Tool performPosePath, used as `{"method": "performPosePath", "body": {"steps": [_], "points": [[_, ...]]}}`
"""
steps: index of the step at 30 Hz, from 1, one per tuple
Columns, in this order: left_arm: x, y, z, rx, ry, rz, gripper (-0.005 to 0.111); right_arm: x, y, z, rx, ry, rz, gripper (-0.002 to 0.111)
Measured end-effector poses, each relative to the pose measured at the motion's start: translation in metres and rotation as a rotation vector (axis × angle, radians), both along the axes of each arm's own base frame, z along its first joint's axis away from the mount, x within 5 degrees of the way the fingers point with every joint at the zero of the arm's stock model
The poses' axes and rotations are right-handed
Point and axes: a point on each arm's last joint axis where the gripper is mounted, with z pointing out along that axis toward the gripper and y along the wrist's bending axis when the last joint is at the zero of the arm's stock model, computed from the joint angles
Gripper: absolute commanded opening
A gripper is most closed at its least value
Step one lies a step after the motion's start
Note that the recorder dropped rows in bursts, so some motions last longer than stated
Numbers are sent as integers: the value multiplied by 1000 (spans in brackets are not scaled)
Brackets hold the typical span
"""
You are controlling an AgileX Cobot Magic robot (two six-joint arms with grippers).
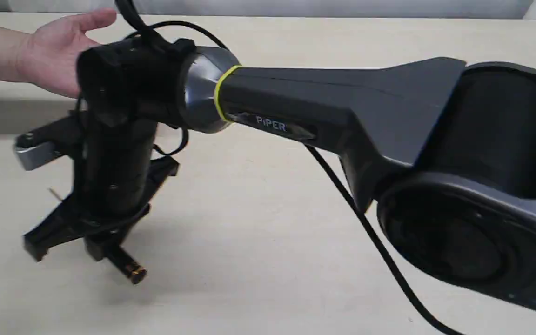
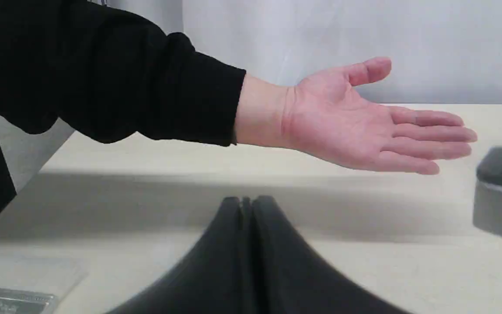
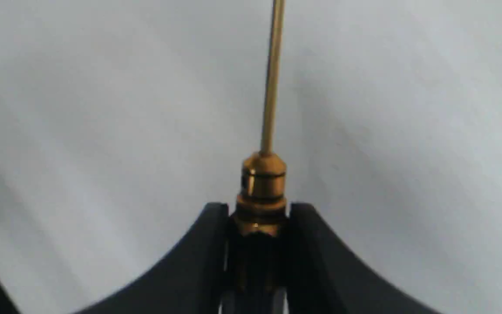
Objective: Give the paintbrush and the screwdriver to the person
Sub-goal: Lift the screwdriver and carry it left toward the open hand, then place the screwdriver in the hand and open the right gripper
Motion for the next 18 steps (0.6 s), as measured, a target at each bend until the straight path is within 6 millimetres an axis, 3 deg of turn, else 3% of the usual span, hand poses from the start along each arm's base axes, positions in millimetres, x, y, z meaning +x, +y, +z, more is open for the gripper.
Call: {"method": "performPosePath", "body": {"steps": [5,7,12,14,18], "points": [[0,0,0,0,0,0,0,-15,18,71,146,-205,70,4],[0,0,0,0,0,0,0,-11,18,102,201,-298,51,4],[0,0,0,0,0,0,0,11,9,153,287,-477,-15,4],[0,0,0,0,0,0,0,21,5,160,295,-516,-35,4],[0,0,0,0,0,0,0,45,-3,151,278,-533,-81,5]]}}
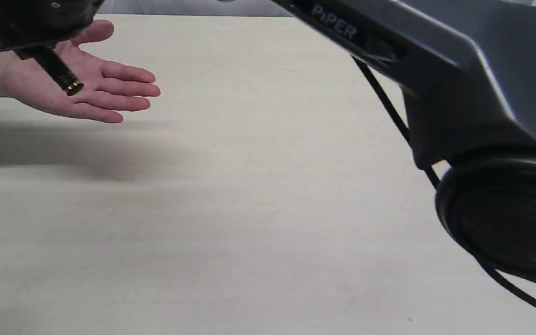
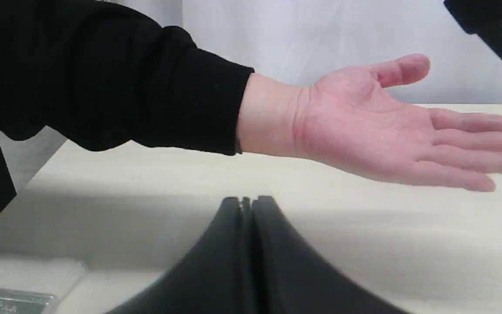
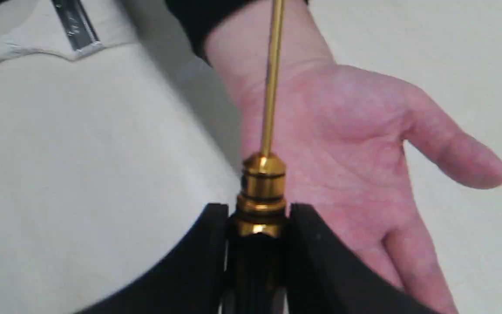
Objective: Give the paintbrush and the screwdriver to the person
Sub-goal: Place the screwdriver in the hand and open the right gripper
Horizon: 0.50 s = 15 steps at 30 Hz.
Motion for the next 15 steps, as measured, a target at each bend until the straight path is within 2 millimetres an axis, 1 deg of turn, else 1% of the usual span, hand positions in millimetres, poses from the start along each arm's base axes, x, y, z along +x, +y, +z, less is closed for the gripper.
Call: {"method": "performPosePath", "body": {"steps": [2,5,6,8,10,12,13,14,15], "points": [[0,0,0,0,0,0,0,12,-2,-16,-19,14,-21,7],[0,0,0,0,0,0,0,26,-1,-41,-47,36,-41,22],[0,0,0,0,0,0,0,29,0,-50,-62,37,-44,28],[0,0,0,0,0,0,0,31,3,-59,-71,42,-44,42],[0,0,0,0,0,0,0,32,4,-63,-73,43,-44,49],[0,0,0,0,0,0,0,33,4,-63,-68,39,-44,49],[0,0,0,0,0,0,0,33,4,-63,-68,36,-44,46],[0,0,0,0,0,0,0,33,3,-61,-76,26,-47,40],[0,0,0,0,0,0,0,33,2,-58,-81,19,-48,32]]}}
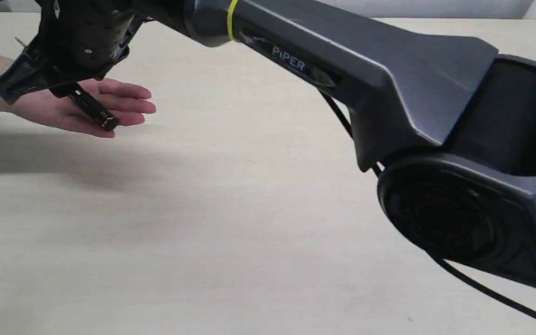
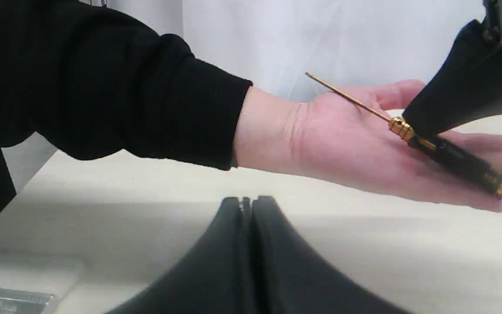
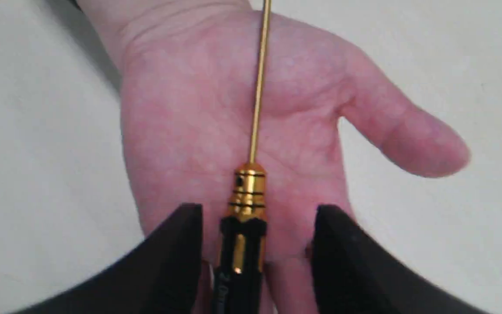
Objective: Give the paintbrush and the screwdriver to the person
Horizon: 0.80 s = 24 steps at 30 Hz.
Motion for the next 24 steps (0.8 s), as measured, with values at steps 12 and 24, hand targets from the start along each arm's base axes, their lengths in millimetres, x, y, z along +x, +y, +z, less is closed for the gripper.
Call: {"method": "performPosePath", "body": {"steps": [12,24], "points": [[0,0,0,0,0,0,0,4,-81,120,51,-125,-136,4],[0,0,0,0,0,0,0,-55,-209,262,168,-399,-262,4]]}}
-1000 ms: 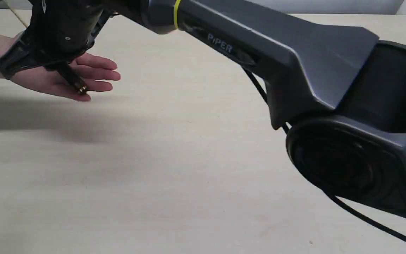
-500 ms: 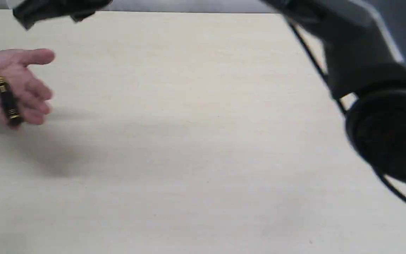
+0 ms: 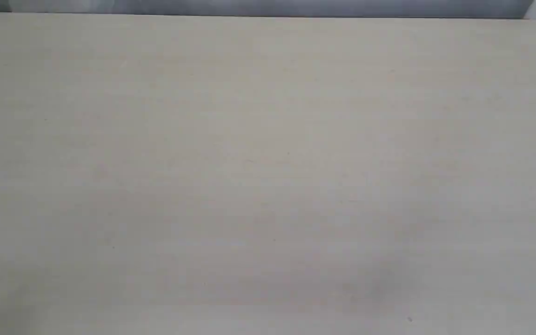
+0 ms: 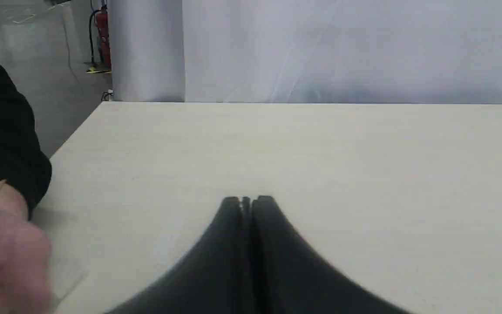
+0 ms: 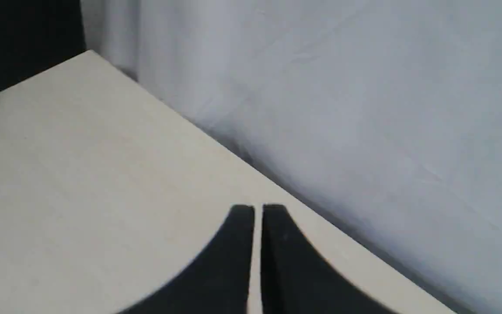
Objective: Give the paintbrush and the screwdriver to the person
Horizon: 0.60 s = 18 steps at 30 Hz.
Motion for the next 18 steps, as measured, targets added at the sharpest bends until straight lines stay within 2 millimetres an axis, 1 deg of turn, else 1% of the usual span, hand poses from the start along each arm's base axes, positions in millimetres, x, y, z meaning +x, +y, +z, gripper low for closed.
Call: {"method": "performPosePath", "body": {"steps": [2,4,7,9,10,11,13,14,18], "points": [[0,0,0,0,0,0,0,-7,-22,5,-6,-18,-33,4],[0,0,0,0,0,0,0,-13,-48,6,-9,-36,-79,4],[0,0,0,0,0,0,0,-19,-83,-13,-3,-20,-149,4],[0,0,0,0,0,0,0,-24,-97,-41,5,22,-170,4],[0,0,0,0,0,0,0,-27,-101,-51,22,20,-171,4],[0,0,0,0,0,0,0,-35,-105,-69,25,30,-168,4],[0,0,0,0,0,0,0,-46,-109,-90,56,8,-158,4],[0,0,0,0,0,0,0,-56,-112,-106,79,0,-158,4],[0,0,0,0,0,0,0,-90,-125,-149,167,12,-169,4]]}}
